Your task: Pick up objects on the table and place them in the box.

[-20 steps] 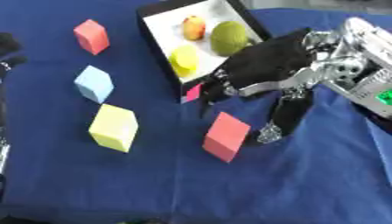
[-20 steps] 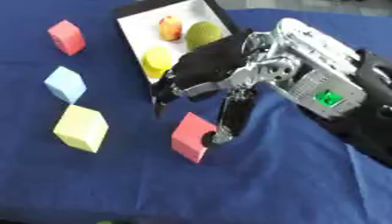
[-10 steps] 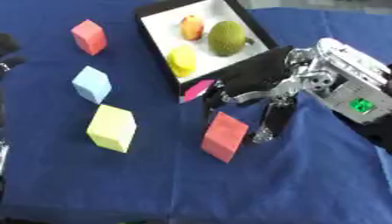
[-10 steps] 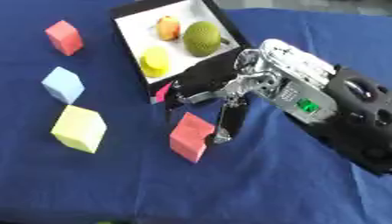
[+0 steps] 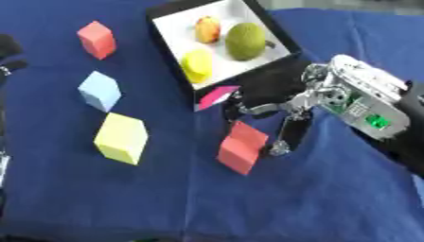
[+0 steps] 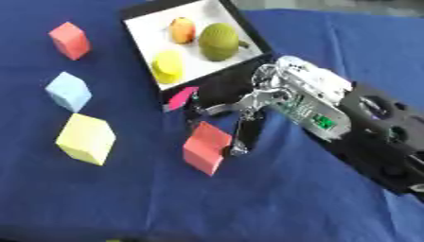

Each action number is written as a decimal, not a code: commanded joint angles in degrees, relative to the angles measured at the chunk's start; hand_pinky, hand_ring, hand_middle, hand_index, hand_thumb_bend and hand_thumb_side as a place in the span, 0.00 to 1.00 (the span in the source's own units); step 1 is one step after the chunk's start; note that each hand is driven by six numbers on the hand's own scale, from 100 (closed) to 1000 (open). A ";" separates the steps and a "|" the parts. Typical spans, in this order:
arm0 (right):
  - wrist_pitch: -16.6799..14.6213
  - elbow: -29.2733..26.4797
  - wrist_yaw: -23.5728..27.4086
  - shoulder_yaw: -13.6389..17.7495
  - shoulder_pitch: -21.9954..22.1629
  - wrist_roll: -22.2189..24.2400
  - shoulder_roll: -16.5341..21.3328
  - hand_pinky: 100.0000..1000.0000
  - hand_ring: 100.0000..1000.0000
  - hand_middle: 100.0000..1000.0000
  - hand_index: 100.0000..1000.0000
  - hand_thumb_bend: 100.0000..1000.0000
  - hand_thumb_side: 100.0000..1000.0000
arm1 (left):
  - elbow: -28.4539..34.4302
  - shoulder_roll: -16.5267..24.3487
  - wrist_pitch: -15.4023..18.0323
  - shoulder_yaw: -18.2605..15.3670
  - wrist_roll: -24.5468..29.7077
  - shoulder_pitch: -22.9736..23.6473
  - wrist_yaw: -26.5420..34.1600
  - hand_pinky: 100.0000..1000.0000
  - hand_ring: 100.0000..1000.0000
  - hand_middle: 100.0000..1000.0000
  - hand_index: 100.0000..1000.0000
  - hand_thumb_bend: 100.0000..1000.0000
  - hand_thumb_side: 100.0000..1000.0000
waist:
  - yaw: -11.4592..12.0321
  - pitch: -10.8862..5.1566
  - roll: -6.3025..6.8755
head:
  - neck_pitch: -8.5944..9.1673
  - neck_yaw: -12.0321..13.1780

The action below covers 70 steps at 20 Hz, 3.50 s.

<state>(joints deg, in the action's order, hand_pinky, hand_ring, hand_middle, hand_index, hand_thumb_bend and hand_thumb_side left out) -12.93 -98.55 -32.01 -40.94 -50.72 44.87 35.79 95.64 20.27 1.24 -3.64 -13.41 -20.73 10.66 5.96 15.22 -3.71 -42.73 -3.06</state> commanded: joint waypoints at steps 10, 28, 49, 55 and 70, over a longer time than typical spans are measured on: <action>-1.44 1.69 -2.00 1.61 0.93 -3.41 0.32 0.77 0.79 0.69 0.74 0.36 0.00 | 1.25 0.98 0.14 0.02 0.44 -0.81 0.10 0.68 0.71 0.55 0.62 0.00 0.70 | 0.00 -0.79 0.05 | -0.08 0.14; -2.76 3.10 -1.97 2.45 2.27 -4.28 0.05 0.76 0.76 0.66 0.75 0.34 0.00 | 1.29 0.85 0.06 -0.01 0.86 -1.06 0.27 0.68 0.71 0.55 0.62 0.00 0.70 | 0.67 -0.66 -0.06 | 0.60 0.06; -4.15 -3.17 -3.19 4.08 2.46 -11.82 2.58 0.68 0.59 0.46 0.60 0.30 0.00 | 1.20 0.99 -0.16 0.04 1.22 -1.03 0.06 0.68 0.72 0.55 0.62 0.00 0.70 | 0.62 -0.75 -0.11 | 0.77 -0.19; -1.77 -7.98 0.58 5.49 0.70 -9.96 5.64 0.67 0.57 0.44 0.58 0.29 0.00 | 1.11 1.22 -0.15 0.00 1.24 -0.76 -0.03 0.68 0.72 0.55 0.62 0.00 0.70 | 0.30 -0.96 -0.25 | 0.49 -0.02; 12.01 -8.06 10.98 16.27 -9.17 -6.88 10.07 0.68 0.58 0.45 0.59 0.26 0.00 | 0.89 1.61 -0.16 -0.13 1.05 -0.09 -0.11 0.68 0.72 0.55 0.62 0.00 0.70 | -0.56 -1.44 -0.35 | 0.46 -0.18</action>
<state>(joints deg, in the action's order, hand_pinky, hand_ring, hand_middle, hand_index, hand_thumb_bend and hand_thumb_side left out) -1.89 -108.32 -20.89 -26.10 -58.71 38.27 45.70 95.64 20.33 1.04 -3.63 -12.32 -20.54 10.74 5.43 15.19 -3.71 -42.69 -3.12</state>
